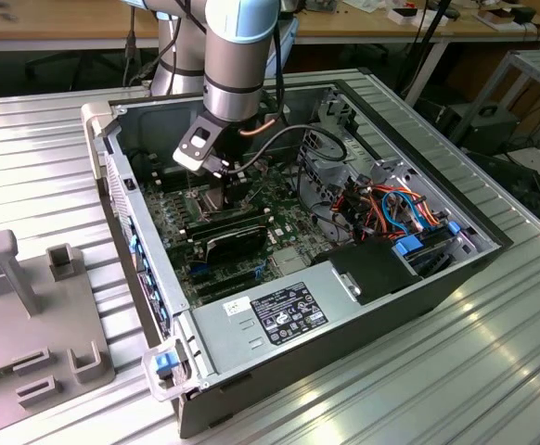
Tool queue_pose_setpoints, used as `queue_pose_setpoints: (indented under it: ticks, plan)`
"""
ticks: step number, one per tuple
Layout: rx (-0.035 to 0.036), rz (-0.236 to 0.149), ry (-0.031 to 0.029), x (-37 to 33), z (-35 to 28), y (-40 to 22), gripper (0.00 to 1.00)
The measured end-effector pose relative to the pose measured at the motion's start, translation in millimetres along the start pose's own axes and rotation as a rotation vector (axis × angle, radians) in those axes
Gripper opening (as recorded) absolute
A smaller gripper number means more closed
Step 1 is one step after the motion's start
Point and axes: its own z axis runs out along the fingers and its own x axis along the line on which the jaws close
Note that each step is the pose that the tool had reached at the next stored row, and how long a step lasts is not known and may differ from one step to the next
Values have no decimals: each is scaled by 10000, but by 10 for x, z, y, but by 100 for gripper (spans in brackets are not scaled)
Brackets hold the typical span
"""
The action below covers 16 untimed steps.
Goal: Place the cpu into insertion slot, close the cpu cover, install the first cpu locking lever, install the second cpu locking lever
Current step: 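Place the cpu into insertion slot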
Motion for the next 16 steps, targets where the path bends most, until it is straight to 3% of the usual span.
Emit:
queue_pose_setpoints:
  ticks: [16]
  plan:
    - [8,482,-16,12,-1,-33,54]
